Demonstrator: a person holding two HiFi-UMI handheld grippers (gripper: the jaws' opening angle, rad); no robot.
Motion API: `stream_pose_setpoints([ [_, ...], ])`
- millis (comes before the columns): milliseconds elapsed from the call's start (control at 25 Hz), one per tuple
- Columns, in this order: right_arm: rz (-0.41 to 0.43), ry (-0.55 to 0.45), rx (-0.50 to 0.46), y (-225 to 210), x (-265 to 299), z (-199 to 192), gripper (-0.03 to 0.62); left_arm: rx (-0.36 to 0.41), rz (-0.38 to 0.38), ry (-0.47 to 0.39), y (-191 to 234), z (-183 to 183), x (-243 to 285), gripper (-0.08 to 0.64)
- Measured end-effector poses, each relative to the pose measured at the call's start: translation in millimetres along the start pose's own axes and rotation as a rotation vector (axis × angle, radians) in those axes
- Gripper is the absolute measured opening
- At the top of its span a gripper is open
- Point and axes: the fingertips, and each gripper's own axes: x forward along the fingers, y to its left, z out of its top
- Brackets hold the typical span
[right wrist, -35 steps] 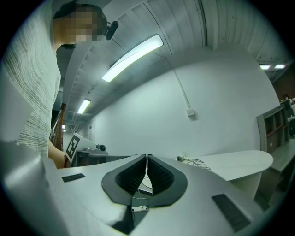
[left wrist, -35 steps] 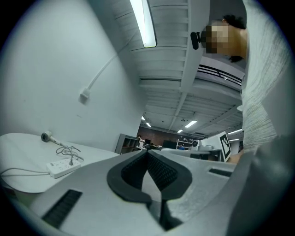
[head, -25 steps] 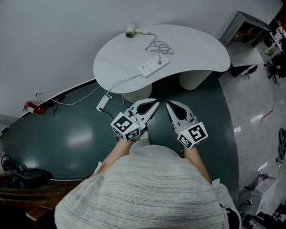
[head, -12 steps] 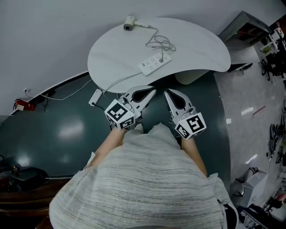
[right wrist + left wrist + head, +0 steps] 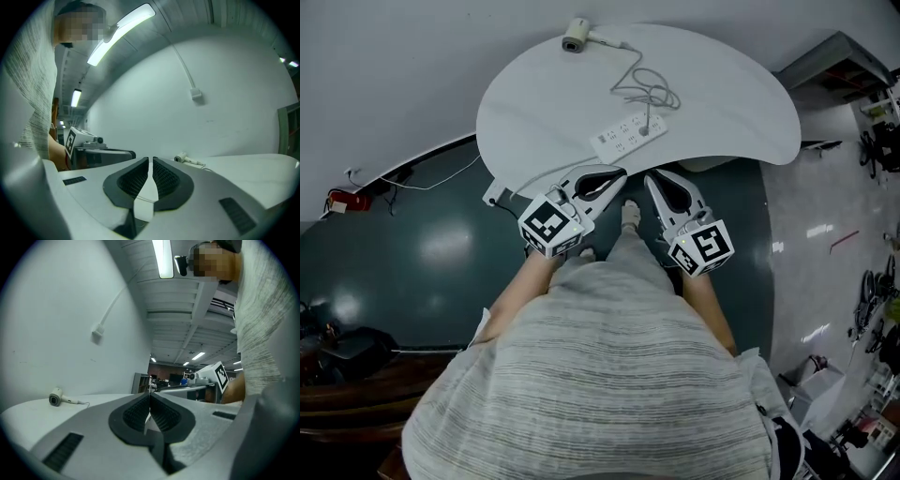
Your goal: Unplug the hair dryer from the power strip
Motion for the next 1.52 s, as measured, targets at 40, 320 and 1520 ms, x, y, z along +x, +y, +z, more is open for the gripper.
stream_pose_setpoints([
  [40, 0.009, 0.013, -0.002, -8.2, 5.8, -2.6, 0.028, 0.011, 0.001, 0.014, 7.0, -2.5, 7.9, 0.006],
  [320, 0.062, 0.098, -0.002, -56.7, 33.2, -19.3, 0.028, 0.013, -0.01, 0.093, 39.1, -24.9, 56.6, 0.008],
  [1520, 0.216, 0.374, -0.025, -141.2, 87.0, -91.8, 0.089, 0.121, 0.106, 0.532, 114.8, -145.2, 124.5, 0.364],
])
